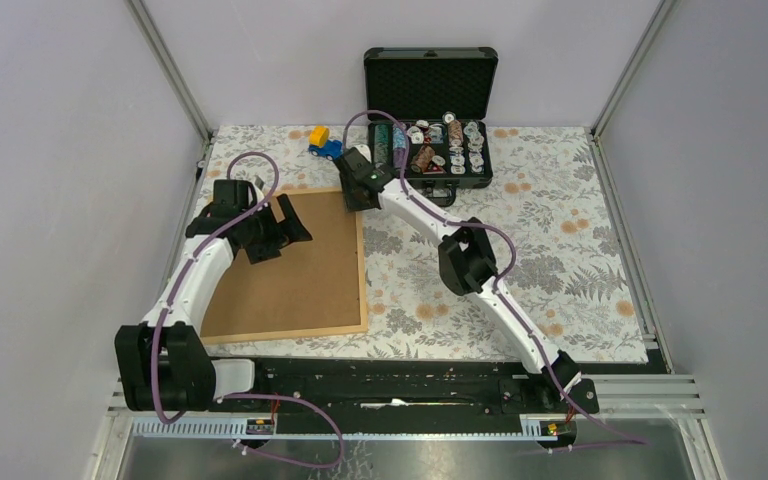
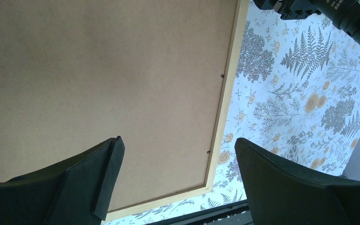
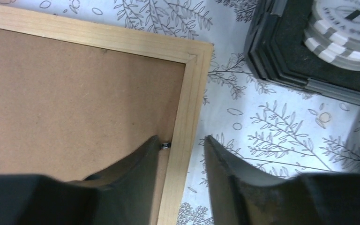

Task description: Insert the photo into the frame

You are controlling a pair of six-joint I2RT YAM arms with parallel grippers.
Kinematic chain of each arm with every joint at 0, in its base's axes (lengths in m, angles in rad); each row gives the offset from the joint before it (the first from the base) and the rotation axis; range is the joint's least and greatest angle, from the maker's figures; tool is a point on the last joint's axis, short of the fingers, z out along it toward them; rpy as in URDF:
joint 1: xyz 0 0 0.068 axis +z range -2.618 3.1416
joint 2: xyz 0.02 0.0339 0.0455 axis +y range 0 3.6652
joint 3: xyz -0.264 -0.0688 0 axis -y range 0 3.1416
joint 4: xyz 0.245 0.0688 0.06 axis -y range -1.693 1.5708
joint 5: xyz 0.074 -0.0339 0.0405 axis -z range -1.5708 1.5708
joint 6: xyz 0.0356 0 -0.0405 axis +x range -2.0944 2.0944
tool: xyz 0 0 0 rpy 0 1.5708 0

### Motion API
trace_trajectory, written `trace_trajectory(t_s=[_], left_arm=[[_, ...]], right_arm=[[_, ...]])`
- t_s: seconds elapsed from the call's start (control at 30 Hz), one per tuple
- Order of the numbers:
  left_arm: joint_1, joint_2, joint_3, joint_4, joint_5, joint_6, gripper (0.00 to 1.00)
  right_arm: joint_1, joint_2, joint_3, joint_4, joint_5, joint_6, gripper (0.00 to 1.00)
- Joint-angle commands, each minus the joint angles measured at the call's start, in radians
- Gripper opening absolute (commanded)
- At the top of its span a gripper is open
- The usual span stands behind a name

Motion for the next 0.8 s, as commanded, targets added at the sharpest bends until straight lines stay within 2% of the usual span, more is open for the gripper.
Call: trace_trajectory(t_s=[0.0,0.07,0.13,0.2,0.3,0.43,0.5,0.67,0.77], left_arm=[[0.000,-0.049,0.057,-0.030,-0.040,0.024,0.99],[0.000,-0.052,0.054,-0.059,-0.034,0.030,0.99],[-0.001,-0.049,0.044,-0.108,-0.053,0.006,0.99],[0.001,-0.060,0.017,-0.150,-0.108,-0.049,0.99],[0.000,-0.078,-0.032,-0.264,-0.229,-0.196,0.99],[0.000,-0.128,-0.111,-0.408,-0.241,-0.391,0.98],[0.000,-0.205,-0.152,-0.473,-0.251,-0.487,0.98],[0.000,-0.462,-0.307,-0.490,-0.223,-0.756,0.99],[0.000,-0.483,-0.401,-0.461,-0.178,-0.803,0.99]], right_arm=[[0.009,0.118,-0.021,-0.190,-0.152,-0.045,0.54],[-0.029,0.076,-0.028,-0.153,-0.332,0.031,0.61],[-0.054,0.001,-0.070,-0.106,-0.362,0.084,0.67],[-0.063,-0.072,-0.137,-0.061,-0.327,0.104,0.68],[-0.060,-0.109,-0.212,-0.060,-0.332,0.130,0.55],[-0.010,-0.093,-0.254,-0.130,-0.242,0.098,0.47],[0.006,-0.108,-0.295,-0.135,-0.202,0.101,0.39],[0.007,-0.161,-0.383,-0.111,-0.161,0.165,0.20],[0.005,-0.190,-0.420,-0.076,-0.165,0.201,0.13]])
